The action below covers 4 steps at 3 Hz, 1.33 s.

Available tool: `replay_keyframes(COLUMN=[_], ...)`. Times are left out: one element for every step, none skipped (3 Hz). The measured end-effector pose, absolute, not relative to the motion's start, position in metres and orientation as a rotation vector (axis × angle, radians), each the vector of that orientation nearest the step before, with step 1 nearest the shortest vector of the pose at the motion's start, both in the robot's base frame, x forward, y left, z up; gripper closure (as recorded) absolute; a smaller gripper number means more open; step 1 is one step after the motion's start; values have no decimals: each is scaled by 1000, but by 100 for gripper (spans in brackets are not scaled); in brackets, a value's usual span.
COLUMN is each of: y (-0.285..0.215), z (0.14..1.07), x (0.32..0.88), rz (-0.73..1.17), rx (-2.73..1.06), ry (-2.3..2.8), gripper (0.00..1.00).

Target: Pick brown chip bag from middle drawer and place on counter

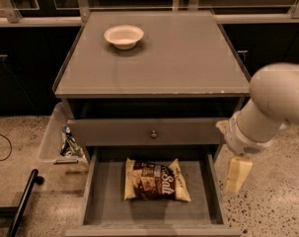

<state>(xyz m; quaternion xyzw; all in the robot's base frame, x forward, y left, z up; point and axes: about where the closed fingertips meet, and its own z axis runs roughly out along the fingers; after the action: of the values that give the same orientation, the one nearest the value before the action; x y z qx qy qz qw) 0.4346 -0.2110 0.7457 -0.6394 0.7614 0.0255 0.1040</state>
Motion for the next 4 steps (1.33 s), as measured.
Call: replay_keyframes(y=[-200,-196,-195,-191], z=[669,615,608,602], x=[435,454,455,452], rz=[161,184,194,224], rx=[-1920,-1917,-1912,-1912], ry=[2168,2152,2151,2139], gripper=[0,0,0,0])
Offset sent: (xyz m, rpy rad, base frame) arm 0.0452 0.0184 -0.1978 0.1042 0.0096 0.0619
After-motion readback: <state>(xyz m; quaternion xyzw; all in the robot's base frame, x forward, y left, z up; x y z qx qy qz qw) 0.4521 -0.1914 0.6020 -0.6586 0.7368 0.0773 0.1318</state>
